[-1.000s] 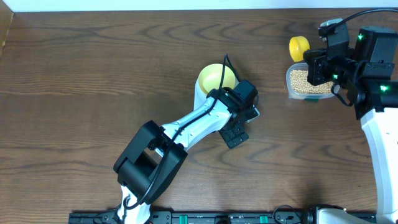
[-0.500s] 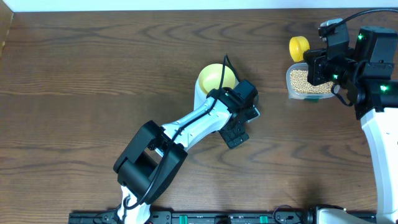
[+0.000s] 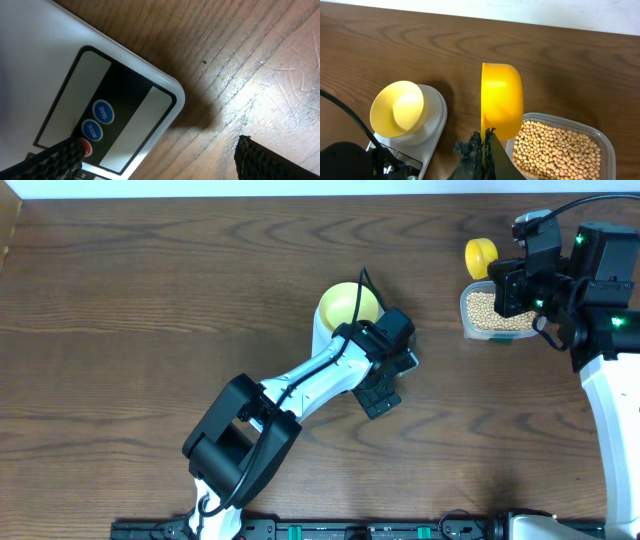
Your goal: Scoop item into bowl and weigh 50g on scale
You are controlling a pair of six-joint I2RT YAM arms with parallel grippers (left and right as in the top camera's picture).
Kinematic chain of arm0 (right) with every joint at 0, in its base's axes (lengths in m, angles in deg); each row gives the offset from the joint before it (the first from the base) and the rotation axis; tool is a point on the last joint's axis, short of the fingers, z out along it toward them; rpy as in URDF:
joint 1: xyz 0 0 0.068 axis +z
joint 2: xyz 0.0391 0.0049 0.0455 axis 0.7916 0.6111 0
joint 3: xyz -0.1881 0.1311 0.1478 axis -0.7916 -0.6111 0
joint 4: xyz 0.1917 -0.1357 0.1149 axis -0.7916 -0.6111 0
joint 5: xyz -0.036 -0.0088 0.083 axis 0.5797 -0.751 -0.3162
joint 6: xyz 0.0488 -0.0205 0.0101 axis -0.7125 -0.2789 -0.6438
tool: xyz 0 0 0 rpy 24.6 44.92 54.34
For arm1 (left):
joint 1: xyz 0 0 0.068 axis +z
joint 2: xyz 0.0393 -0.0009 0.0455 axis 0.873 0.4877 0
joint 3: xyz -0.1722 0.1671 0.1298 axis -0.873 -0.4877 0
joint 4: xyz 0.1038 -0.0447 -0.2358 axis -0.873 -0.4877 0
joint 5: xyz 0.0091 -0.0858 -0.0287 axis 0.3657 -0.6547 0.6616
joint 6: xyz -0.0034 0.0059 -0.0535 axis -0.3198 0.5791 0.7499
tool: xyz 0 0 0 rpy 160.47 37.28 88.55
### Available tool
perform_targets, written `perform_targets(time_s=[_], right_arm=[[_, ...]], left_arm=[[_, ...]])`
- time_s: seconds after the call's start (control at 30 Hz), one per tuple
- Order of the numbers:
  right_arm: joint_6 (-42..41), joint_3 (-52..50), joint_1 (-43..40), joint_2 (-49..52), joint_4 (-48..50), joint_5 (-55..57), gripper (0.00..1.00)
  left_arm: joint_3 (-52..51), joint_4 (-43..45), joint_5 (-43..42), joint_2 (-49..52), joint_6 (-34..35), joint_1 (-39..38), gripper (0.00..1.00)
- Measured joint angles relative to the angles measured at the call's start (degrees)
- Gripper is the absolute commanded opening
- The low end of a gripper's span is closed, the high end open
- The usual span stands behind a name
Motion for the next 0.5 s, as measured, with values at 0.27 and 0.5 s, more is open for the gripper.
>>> perform_targets(time_s=[0.27,0.5], right_arm=[[0.0,0.0,0.0,0.0,0.0,0.0,0.01],[0.0,0.0,0.0,0.0,0.0,0.0,0.01]], left_arm=[[0.0,-0.4,0.0,0.0,0.0,0.0,0.98],[0.0,-0.3,-0.3,0.0,0.0,0.0,0.98]])
